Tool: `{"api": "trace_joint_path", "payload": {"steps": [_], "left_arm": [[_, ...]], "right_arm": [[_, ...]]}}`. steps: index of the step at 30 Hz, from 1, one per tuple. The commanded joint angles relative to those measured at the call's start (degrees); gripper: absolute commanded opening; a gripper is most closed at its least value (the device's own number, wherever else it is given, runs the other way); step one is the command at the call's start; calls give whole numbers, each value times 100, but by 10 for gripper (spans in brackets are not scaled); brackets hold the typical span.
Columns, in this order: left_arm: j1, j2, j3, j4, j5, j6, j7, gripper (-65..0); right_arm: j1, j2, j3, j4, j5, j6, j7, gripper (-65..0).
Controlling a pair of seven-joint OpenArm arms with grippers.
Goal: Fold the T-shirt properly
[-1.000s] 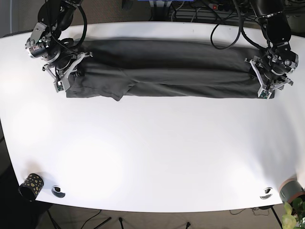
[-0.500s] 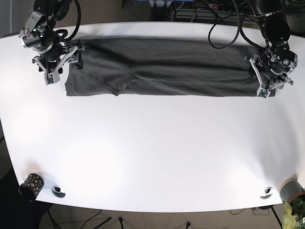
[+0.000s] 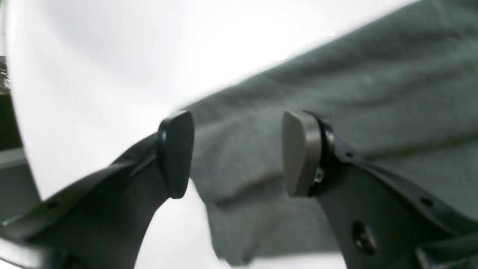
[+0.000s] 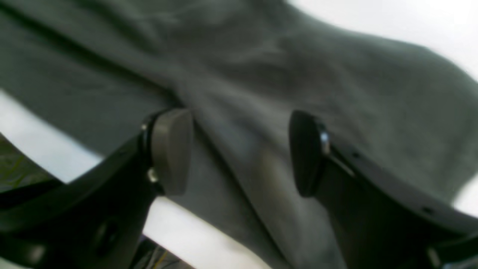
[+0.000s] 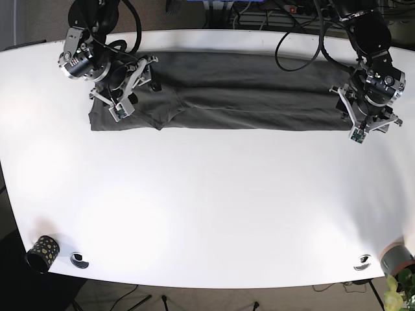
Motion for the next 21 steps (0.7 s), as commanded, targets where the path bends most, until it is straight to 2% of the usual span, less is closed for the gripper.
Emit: {"api": "trace_joint_path", "payload": {"steps": [1,6,11,15,21], "left_arm": [[101,-72,-28,42,20,16,45,-306],[259,-72,-28,-511,20,16,45,-306],[224,-63,-20,-1048,11,16,45,-306],[-286,-37,7,-1496,11,16,28,-306],[-1103,7,7,-2129,11,16,45,-306]], "right_arm": [[60,76,34,-204,19,-7,299,-281],[210,128,34,-1074,19,-7,642,-279],[473,401,34,-1839,19,-7,1090,-279],[948,700,34,-2428,19,-7,1345,-279],[1757,1166,78,-3175,19,-7,1424,-279]]}}
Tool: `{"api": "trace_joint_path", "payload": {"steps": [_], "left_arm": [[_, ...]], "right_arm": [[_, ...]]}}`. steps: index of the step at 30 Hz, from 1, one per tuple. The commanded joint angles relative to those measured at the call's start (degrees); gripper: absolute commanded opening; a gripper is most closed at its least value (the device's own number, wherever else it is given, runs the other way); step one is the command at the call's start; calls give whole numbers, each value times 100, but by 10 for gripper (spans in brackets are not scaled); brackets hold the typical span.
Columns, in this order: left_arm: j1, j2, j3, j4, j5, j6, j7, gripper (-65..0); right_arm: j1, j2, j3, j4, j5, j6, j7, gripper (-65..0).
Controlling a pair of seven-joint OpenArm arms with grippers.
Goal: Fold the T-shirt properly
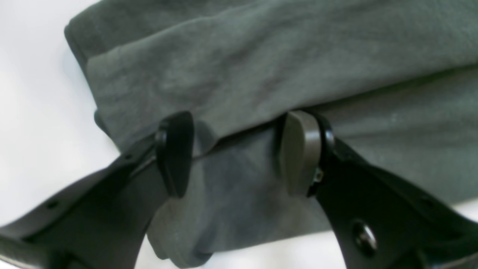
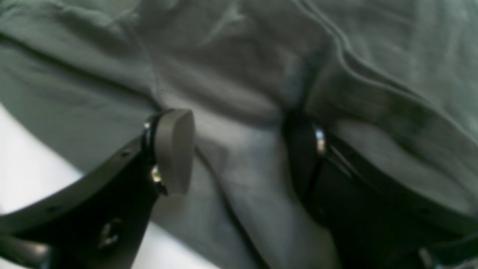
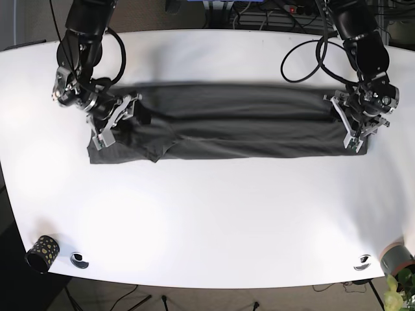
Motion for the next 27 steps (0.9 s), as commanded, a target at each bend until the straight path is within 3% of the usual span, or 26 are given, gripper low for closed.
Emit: {"api": "trace_joint_path", "payload": {"steps": [1,7,12,16,19,27], "left_arm": [[-162,23,-15,-9,177,3,172,-306],[-381,102,-59,571,-60,3,691,-300],[-399,84,-973,853,-1186,3,1033,-296],[-548,67,-1562,721,-1819,3,1341,-204],[-680,58,-1852,536,-1889,3,1508,-167],[-1058,-153,-2274,-607,-2003,3,1491,-164]], "right_arm": [[166,219,57,-43,-217,-108,-136,-279],[421,307,21,-52,-217,-108,-136,-279],[412,272,21,-52,-217,-108,-136,-279],[368,263,21,-52,-199,-108,-136,-279],[254,255,21,-52,-190,-108,-136,-279],[236,246,30,-52,-182,-108,-136,-279]]}}
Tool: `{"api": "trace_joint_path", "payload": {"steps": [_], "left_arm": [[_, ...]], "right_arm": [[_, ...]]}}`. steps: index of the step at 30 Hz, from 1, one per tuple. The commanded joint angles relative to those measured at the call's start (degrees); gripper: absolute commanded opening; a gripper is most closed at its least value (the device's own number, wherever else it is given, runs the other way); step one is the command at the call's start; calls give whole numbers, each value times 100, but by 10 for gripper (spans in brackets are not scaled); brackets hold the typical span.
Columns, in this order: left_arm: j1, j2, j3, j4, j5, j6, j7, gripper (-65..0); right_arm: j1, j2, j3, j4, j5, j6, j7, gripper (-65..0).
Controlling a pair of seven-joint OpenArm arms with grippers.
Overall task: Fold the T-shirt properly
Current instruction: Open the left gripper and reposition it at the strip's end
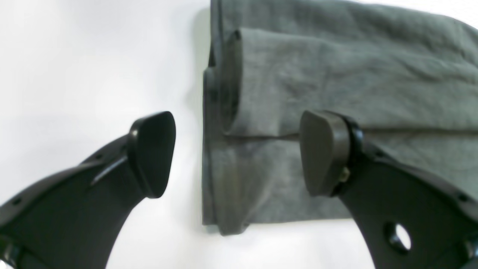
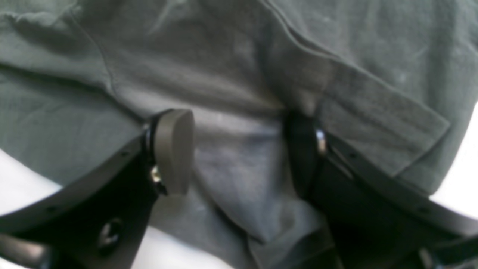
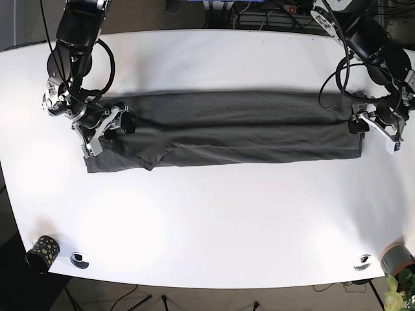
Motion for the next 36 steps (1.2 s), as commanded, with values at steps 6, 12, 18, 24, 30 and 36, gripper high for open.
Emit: {"api": "trace_joint_path", "payload": {"steps": [6,12,18,24,30,36], "left_arm": [[-235,-279,-6,-651,-99,-3,-96,-164],[-252,-252,12,-1091,-108,-3,-87,-165],[-252,-129,12,-1320,-117,-3,-70,-304],[-226,-41,135,-1258,-108,-3,-70,-578],[-41,-33,452,-344,-108,-3,-52,-587],[293,-6,1208,1080,-99,-3,-52,-604]], "right_arm": [[64,62,19,50,-37,-5,-112,-279],[73,62,28,50,-37,-5,-112,-279],[73,-96,37,50,-37,-5,-112,-279],[73,-131,28,50,-37,-5,-112,-279],[73,-140,19,50,-37,-5,-112,-279],[73,-140,37,50,-46,-5,-112,-279]]}}
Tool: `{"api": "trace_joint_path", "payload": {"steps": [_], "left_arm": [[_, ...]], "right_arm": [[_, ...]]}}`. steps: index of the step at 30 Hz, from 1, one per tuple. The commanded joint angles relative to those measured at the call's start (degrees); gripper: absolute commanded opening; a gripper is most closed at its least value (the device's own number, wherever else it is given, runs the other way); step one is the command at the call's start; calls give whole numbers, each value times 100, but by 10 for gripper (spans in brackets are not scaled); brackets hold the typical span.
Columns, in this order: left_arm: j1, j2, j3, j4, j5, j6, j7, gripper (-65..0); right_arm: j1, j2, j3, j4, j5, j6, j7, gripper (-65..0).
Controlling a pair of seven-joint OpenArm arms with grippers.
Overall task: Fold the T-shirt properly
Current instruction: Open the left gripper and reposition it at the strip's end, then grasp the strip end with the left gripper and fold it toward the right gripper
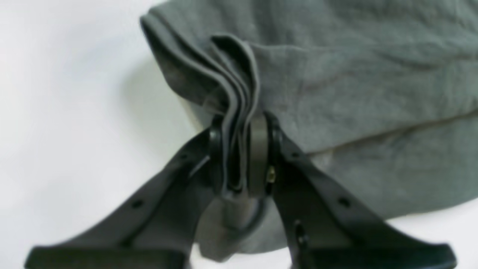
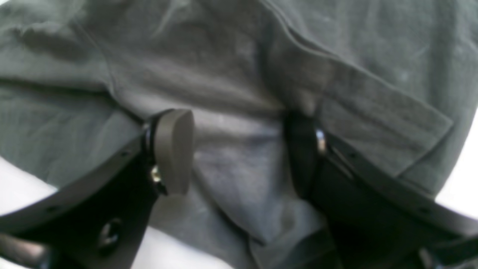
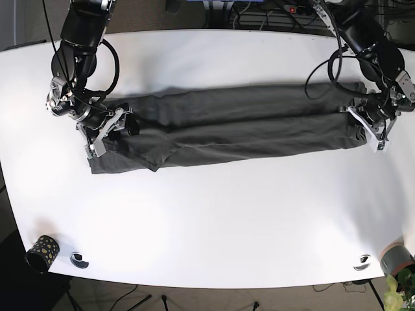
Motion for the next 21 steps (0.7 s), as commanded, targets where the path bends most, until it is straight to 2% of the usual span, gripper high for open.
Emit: {"api": "trace_joint_path", "payload": {"steps": [1,6,9,17,21], "left_arm": [[-61,-21,266,511,-174,-6,-137,-614],[150,304,978,1452,-139,-6,-129,-626],[159,594,1444,1742,-130,-6,74,-626],[-35,1341,2570,1513,-156,8,30,-626],[-105,1596,2833,1109,-130,333,-331,-626]], "right_arm": [[40,50,0,48,-44,8,-112,-279],[40,50,0,48,-53,8,-112,-279],[40,50,-9,48,-44,8,-112,-279],[40,50,-18,48,-53,8,-112,-279],[40,50,-27,48,-44,8,-112,-279]]}}
